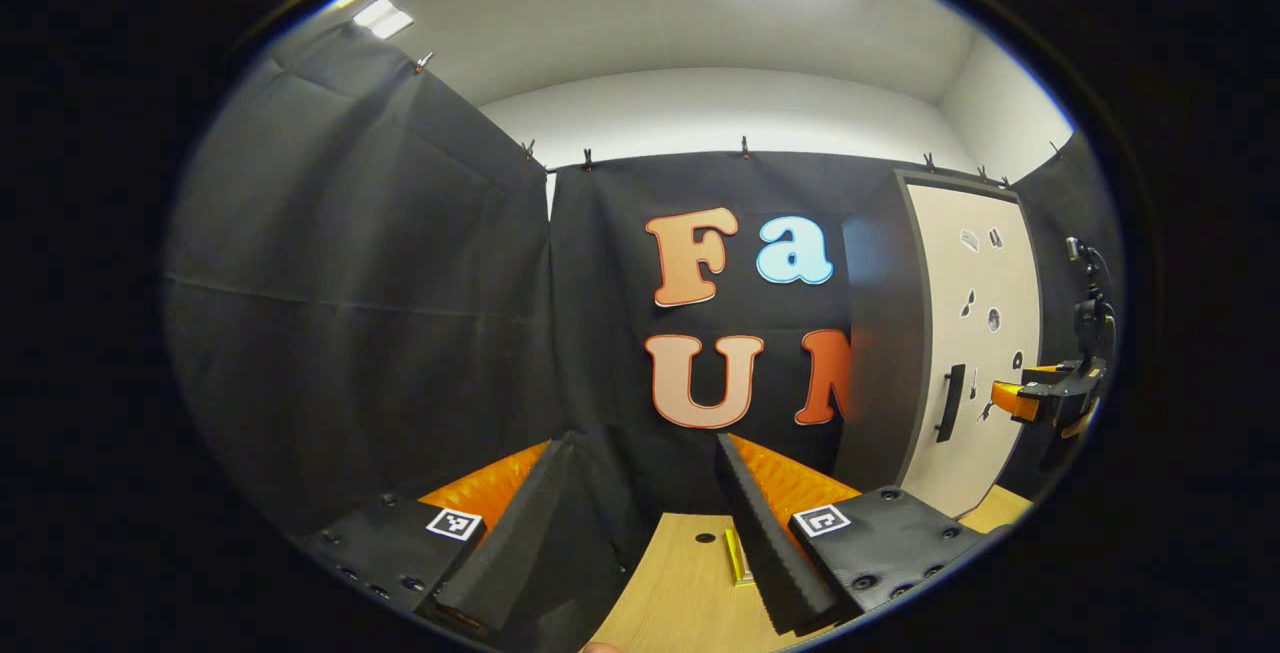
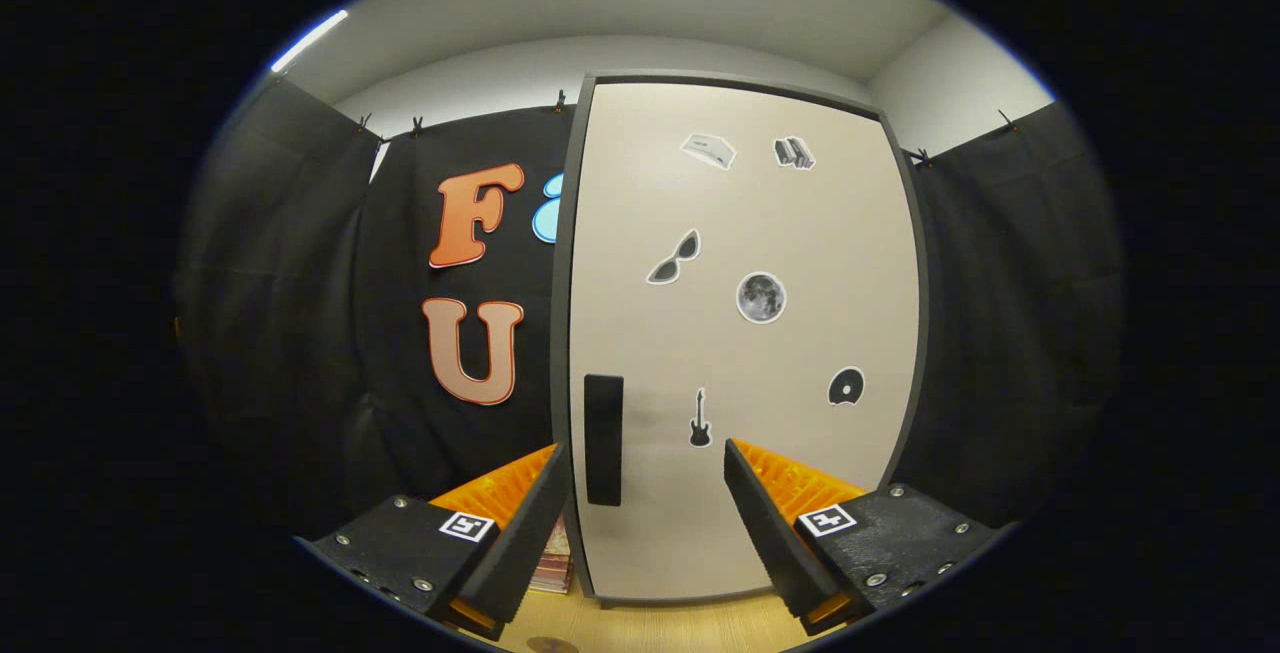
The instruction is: Open the cabinet door with the right hand, grasp the bottle in the cabinet with the left hand and place it on the coaster, then close the cabinet door with the right hand.
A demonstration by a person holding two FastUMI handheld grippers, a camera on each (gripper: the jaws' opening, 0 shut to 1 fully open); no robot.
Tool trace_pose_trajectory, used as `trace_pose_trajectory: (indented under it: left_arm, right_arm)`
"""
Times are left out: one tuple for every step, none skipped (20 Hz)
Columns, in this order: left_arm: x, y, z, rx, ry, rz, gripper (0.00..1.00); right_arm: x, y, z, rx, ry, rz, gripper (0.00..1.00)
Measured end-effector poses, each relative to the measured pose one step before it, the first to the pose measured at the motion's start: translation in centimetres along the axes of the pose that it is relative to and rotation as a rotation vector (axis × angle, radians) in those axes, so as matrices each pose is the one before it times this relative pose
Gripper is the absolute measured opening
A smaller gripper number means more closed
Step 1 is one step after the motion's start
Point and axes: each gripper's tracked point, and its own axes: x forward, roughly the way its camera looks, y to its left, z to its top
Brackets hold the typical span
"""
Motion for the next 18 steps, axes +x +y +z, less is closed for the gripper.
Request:
trace_pose_trajectory:
  left_arm:
    - [0.14, 0.23, -0.236, 0.00241, 0.00188, 0.00463, 0.99]
    - [0.183, 0.208, -0.227, 0.0023, 0.00341, 0.00469, 0.97]
    - [0.18, 0.376, -0.213, 0.00237, 0.00463, 0.00573, 0.97]
    - [0.237, 0.382, -0.268, 0.00381, 0.00527, 0.0072, 0.97]
    - [0.076, 0.498, -0.107, 0.00516, 0.00339, 0.00683, 0.97]
    - [0.093, 0.309, -0.122, 0.00386, 0.00226, 0.00531, 0.97]
    - [0.108, 0.211, -0.25, 0.00215, 0.00367, 0.0046, 0.97]
    - [0.053, 0.227, -0.133, 0.00056, 0.00292, 0.0052, 0.97]
    - [0.029, 0.209, -0.178, 0.0008, 0.00275, 0.00411, 0.97]
    - [0.008, 0.199, -0.081, 0.00204, 0.0023, 0.00496, 0.97]
    - [0.065, 0.359, -0.124, 0.00198, 0.0012, 0.00501, 0.97]
    - [-0.001, 0.246, 0.06, 0.00106, 0.00019, 0.00431, 0.99]
    - [-0.037, 0.187, 0.033, 0.00068, -0.00082, 0.0045, 0.97]
    - [-0.061, 0.091, 0.144, 0.00106, -0.00137, 0.00398, 0.97]
    - [-0.111, 0.2, -0.057, 0.0014, -0.00023, 0.00374, 0.97]
    - [0.02, 0.168, -0.093, 0.00003, 0.00219, 0.0052, 0.97]
    - [-0.056, 0.142, -0.258, -0.00129, 0.00324, 0.00285, 0.97]
    - [-0.114, 0.021, -0.073, -0.00119, 0.00404, 0.00094, 0.97]
  right_arm:
    - [1.036, 0.524, -0.403, -0.0074, 0.00604, -0.00159, 0.95]
    - [0.931, 0.428, -0.262, -0.00824, 0.00644, -0.00121, 0.95]
    - [0.872, 0.433, -0.29, -0.00427, 0.00298, -0.00231, 0.95]
    - [0.783, 0.308, -0.104, -0.00075, 0.00056, -0.0034, 0.95]
    - [0.712, 0.187, -0.064, 0.00169, -0.00242, -0.00588, 0.95]
    - [0.648, 0.154, -0.114, 0.00438, -0.0007, -0.00528, 0.95]
    - [0.668, 0.15, -0.104, 0.00607, -0.00105, -0.00319, 0.95]
    - [0.622, 0.139, -0.101, 0.00473, 0.00002, 0.00237, 0.95]
    - [0.571, -0.063, -0.138, 0.00035, 0.00039, -0.00653, 0.95]
    - [0.508, -0.075, -0.306, -0.00274, 0.00517, -0.00649, 0.94]
    - [0.458, -0.052, -0.361, -0.00208, 0.0106, -0.00545, 0.94]
    - [0.459, -0.135, -0.428, 0.00149, 0.01079, -0.00689, 0.91]
    - [0.381, -0.059, -0.409, 0.00388, 0.01135, -0.00249, 0.89]
    - [0.367, 0.036, -0.373, 0.00633, 0.01198, 0.00434, 0.85]
    - [0.339, 0.171, -0.309, 0.00791, 0.00884, 0.00989, 0.83]
    - [0.206, 0.199, -0.292, -0.00023, 0.00841, 0.00693, 0.81]
    - [0.137, 0.014, -0.255, -0.00697, 0.00662, -0.00094, 0.78]
    - [0.066, 0.068, -0.141, -0.00643, 0.00227, 0.0012, 0.71]
